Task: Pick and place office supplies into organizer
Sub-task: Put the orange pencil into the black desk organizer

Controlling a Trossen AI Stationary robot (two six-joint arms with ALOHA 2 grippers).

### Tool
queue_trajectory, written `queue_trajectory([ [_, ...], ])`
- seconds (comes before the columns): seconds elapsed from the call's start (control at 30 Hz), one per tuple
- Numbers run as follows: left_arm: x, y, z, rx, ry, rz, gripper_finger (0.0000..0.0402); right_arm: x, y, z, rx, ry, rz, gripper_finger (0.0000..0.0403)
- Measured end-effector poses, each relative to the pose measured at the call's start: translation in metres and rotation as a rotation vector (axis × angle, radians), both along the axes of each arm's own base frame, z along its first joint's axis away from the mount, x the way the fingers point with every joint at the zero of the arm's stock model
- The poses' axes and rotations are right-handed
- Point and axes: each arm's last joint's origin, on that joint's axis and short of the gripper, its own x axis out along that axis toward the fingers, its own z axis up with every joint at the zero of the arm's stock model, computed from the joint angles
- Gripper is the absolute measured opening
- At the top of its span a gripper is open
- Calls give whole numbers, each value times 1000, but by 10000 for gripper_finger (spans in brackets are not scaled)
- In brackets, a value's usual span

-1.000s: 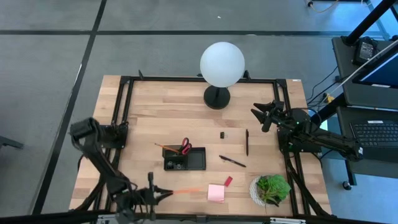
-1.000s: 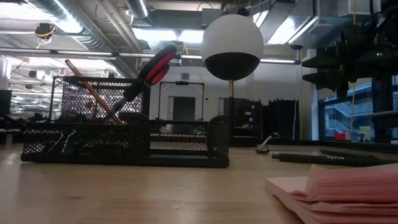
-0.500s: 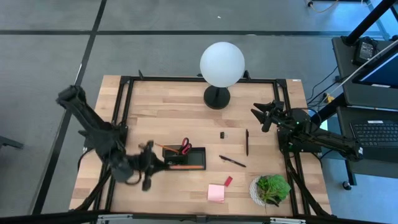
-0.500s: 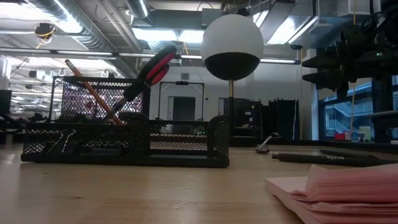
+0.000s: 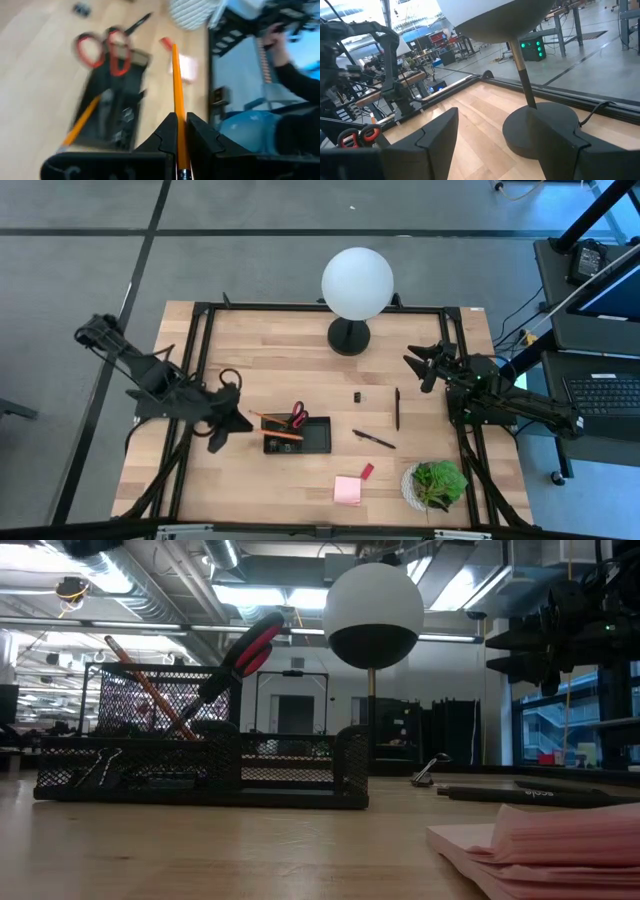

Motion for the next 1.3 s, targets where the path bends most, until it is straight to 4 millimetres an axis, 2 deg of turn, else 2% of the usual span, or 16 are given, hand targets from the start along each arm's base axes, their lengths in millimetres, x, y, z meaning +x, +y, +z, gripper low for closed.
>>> queue_trajectory([
  [0.37,5,24,-7,-24,133,15,19,0,0,0,-1,0,0,236],
  [0.53,-5,36,-1,29,270,54,19,0,0,0,-3,2,0,236],
  [0.6,-7,39,5,41,273,73,19,0,0,0,-3,2,0,236],
  [0.77,-5,41,12,80,250,53,19,0,0,0,-13,6,-1,236],
  [0.97,-1,42,1,98,369,36,19,0,0,0,-23,12,-1,236],
  [1.3,20,35,-15,164,460,-3,19,0,0,0,-24,12,-1,236],
])
